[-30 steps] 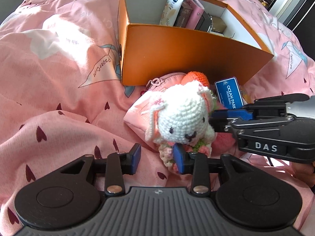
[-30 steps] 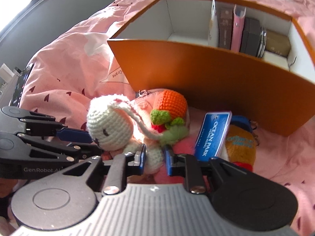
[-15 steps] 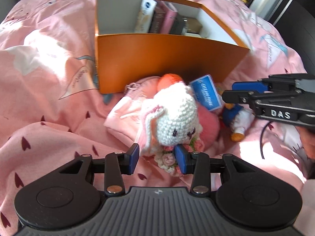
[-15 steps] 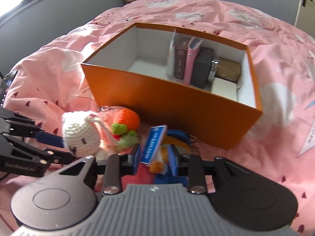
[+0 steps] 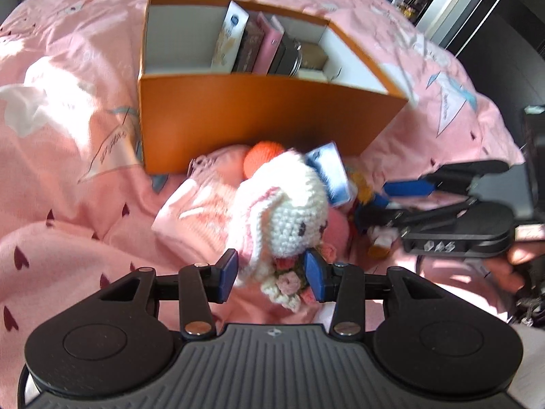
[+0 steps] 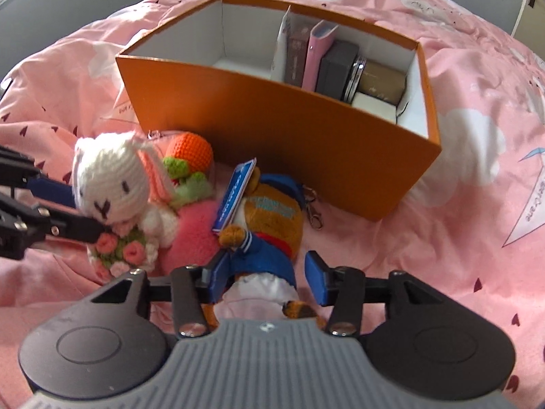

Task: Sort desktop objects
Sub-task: 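Lift the bunny with the left tool while the right tool grasps and lifts the plush dog, then carry the bunny and the plush dog over the orange box with both tools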

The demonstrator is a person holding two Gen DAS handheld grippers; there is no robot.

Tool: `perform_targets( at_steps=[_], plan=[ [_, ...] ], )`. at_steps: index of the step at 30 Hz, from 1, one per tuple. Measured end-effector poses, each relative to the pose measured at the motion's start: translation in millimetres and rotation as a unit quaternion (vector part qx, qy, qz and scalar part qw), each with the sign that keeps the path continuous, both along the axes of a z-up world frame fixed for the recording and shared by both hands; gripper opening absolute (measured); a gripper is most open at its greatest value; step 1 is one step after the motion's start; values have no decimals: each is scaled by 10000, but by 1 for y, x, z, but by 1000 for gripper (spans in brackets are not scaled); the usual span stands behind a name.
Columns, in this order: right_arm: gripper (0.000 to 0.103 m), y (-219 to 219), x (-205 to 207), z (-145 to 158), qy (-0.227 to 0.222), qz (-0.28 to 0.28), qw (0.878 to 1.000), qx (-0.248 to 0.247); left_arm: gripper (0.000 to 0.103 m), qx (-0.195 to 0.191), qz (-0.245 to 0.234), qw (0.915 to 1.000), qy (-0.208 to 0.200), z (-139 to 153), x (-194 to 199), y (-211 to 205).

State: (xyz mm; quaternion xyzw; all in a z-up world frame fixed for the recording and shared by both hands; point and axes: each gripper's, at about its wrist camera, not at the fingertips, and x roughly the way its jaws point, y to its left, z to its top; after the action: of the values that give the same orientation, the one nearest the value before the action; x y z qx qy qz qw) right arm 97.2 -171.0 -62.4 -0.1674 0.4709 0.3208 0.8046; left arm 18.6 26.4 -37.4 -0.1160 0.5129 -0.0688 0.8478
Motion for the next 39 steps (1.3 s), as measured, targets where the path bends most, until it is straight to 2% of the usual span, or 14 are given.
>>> perform_targets(
  at_steps=[4, 6, 7, 10, 12, 17, 24, 32, 39],
  plan=[
    [55, 8, 7, -12, 93, 45, 9999, -86, 56, 38, 119, 9997, -210, -3, 9, -2],
    [54, 12, 11, -19, 109, 30, 9998, -150, 58, 4, 108, 9997, -230, -6, 15, -4],
    [49, 14, 13, -22, 155, 26, 9997, -166, 58, -48, 77, 9997, -236, -8, 17, -5],
    [44, 11, 16, -25, 235, -22, 9997, -107, 58, -131, 46, 9994, -317, -10, 18, -8],
    [42, 6, 16, -21, 293, -65, 9996, -5, 53, -190, 53, 9991, -385, -9, 18, -7],
    [42, -10, 14, -6, 357, -177, 9990, 205, 44, -353, 167, 9984, -421, -7, 15, 0],
    [42, -28, 6, 26, 51, -248, 9984, 506, 40, -685, 226, 9963, -471, 6, 8, 12],
    [42, -33, 1, 59, -224, -80, 9948, 991, 39, -795, 183, 9928, -874, 37, 6, 13],
    [41, -35, 1, 85, -386, -126, 9867, 1573, 39, -800, 102, 9877, -1342, 64, 13, 7]
  ],
)
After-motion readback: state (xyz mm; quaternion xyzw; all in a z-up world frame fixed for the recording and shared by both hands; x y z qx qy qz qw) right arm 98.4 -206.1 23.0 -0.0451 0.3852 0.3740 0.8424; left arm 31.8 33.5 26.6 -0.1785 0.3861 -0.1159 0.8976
